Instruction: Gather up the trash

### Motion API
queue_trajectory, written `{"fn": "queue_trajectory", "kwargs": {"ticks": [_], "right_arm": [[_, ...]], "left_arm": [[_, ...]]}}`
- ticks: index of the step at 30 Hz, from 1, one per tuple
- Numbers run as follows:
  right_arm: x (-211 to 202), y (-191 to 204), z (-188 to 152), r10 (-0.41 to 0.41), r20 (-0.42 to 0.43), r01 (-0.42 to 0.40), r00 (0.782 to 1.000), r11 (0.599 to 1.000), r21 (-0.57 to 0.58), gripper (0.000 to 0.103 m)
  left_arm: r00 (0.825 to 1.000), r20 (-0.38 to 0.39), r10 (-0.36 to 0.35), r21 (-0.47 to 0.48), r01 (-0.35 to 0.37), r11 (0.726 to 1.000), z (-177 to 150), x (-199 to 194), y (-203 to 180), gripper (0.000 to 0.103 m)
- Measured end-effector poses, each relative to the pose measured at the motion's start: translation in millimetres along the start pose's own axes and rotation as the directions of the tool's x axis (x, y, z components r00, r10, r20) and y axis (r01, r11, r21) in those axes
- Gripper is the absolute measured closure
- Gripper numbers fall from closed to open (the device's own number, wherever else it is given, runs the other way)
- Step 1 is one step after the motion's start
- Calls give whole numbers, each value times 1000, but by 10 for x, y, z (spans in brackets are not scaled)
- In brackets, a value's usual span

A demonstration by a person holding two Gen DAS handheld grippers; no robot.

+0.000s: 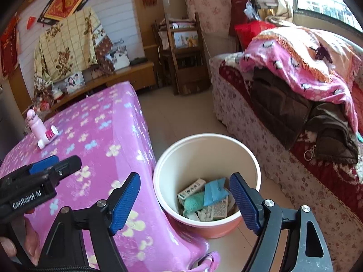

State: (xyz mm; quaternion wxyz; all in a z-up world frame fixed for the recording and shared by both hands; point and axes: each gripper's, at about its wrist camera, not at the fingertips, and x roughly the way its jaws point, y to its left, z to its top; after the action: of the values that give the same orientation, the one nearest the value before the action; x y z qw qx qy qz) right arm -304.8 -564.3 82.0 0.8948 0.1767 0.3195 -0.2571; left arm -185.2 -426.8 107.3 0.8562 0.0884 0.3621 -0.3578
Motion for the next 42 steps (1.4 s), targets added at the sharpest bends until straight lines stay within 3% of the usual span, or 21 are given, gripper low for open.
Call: {"fn": "queue_trajectory", "kwargs": {"ticks": [10,15,24,31,42], "right_arm": [[-365,281,75,-28,97,31,995,999,-26,24],[-483,361,104,-18,126,22,992,999,-28,23],[-582,445,107,-29,155,34,987,999,-33,22],[-592,475,98,-21,140,25,990,999,-31,21],[-524,475,82,-16,123,20,992,999,-28,21]], "left_arm": [[988,151,43,9,-45,999,-55,-492,131,32],[979,192,62,21,-68,997,-99,-620,165,32],[974,214,79,9,-83,997,-149,-715,245,32],[976,211,56,-8,-55,998,-157,-735,318,32],[975,199,99,-8,-100,995,-171,-686,334,32]]}}
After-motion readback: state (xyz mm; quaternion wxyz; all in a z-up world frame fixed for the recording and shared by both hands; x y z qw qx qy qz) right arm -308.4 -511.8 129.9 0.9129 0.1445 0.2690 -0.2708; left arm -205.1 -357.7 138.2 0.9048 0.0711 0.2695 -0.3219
